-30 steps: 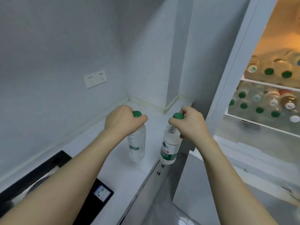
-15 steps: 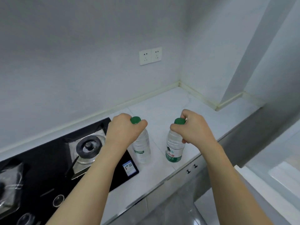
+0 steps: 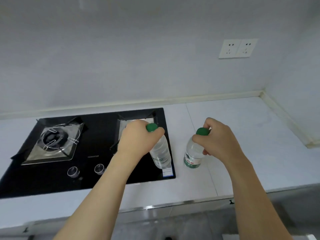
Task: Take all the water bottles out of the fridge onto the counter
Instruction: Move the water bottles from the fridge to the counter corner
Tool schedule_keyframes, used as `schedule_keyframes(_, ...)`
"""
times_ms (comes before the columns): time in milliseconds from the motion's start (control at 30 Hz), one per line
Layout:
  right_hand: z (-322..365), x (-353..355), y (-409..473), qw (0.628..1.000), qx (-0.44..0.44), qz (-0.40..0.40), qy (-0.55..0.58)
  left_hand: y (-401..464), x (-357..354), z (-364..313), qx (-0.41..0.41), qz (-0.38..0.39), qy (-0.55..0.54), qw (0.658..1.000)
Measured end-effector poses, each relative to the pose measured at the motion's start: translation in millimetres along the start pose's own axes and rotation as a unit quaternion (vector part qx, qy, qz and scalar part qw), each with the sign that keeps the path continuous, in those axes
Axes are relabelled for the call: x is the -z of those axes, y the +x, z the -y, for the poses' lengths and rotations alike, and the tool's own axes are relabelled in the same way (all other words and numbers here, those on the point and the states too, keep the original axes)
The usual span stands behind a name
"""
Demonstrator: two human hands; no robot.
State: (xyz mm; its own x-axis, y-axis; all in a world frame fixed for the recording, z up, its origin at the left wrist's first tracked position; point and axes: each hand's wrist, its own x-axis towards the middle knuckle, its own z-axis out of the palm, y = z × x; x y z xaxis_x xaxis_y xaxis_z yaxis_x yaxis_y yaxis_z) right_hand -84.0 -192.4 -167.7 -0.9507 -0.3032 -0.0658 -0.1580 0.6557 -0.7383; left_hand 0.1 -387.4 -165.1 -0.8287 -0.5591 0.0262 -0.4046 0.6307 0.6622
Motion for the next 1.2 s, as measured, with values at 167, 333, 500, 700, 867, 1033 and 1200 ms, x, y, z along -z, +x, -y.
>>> schedule_keyframes(167,37,-38,3,0.999,0.036,0.036,-0.008,-8,37,36,0.045,-0.051,0.016,0.998)
schedule_keyframes(333,74,-74,-4,0.995,0.066,0.070,-0.023,-16,75,75,0.065,-0.088,0.018,0.994)
schedule_keyframes(500,123,-117,-23,0.990,0.101,0.102,-0.012,-30,125,122,0.080,-0.114,0.023,0.990)
schedule_keyframes(700,182,-167,-53,0.979,0.149,0.139,-0.033,-55,184,173,0.100,-0.147,0.014,0.984)
schedule_keyframes(867,231,-209,-78,0.970,0.179,0.161,-0.045,-77,234,219,0.125,-0.180,0.022,0.975)
schedule_keyframes(1033,276,-255,-104,0.957,0.220,0.178,-0.066,-103,279,266,0.159,-0.208,0.023,0.965)
schedule_keyframes(1200,313,-300,-131,0.953,0.235,0.178,-0.064,-127,322,312,0.179,-0.221,0.027,0.958)
